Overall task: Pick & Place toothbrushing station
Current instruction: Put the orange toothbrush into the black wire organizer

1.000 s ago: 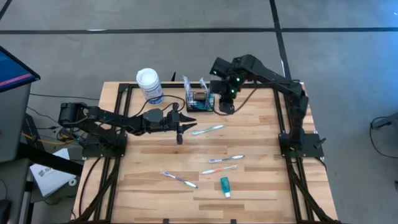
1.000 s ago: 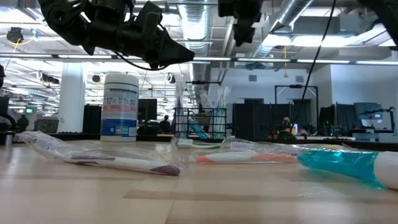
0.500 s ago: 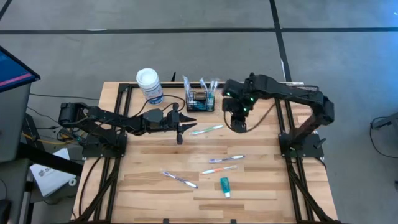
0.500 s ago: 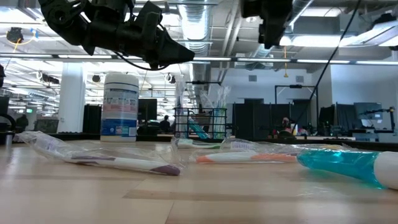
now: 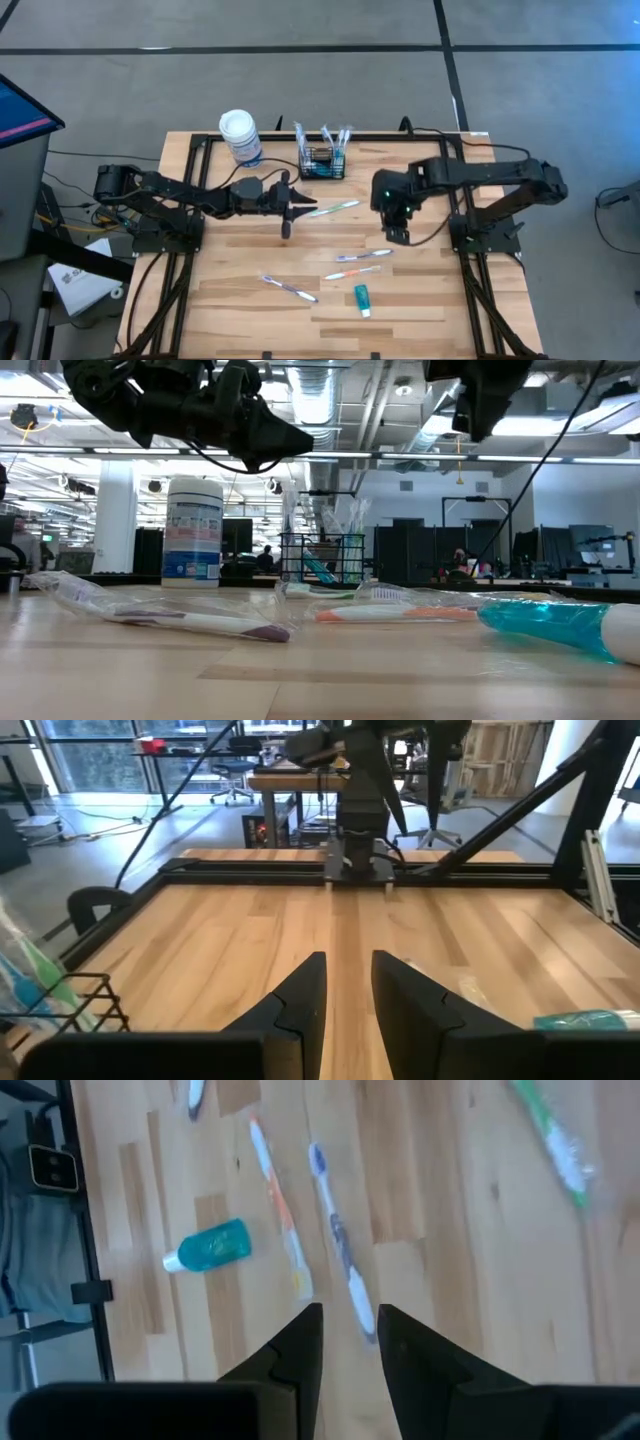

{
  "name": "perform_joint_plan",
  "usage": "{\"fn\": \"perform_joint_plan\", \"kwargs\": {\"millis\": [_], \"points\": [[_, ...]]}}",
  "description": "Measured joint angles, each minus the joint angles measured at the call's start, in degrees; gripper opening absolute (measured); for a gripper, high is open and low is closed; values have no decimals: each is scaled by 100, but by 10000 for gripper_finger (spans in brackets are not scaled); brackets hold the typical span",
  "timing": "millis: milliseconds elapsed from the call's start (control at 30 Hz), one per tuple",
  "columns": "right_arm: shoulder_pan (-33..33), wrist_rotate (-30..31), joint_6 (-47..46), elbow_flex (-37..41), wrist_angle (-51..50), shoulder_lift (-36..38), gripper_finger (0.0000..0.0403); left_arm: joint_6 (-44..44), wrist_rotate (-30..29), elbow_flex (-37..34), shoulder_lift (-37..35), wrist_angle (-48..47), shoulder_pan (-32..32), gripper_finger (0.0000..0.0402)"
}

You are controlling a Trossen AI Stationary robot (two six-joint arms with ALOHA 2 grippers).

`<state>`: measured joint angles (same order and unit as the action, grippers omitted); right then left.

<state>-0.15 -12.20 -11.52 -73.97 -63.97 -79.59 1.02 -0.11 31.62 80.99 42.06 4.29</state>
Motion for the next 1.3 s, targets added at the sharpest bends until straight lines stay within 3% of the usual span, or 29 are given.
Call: {"fn": "perform_joint_plan", "kwargs": {"millis": [300, 633, 1300], "points": [[995, 371, -666, 504, 646, -32, 91, -2, -1, 0, 0, -10, -282, 76], [1845, 1240, -1298, 521, 961, -488, 91, -2, -1, -3, 0, -11, -554, 76], [2008, 1262, -1254, 517, 1072, -2028, 91, 39, -5, -55, 0, 37, -535, 76]]}}
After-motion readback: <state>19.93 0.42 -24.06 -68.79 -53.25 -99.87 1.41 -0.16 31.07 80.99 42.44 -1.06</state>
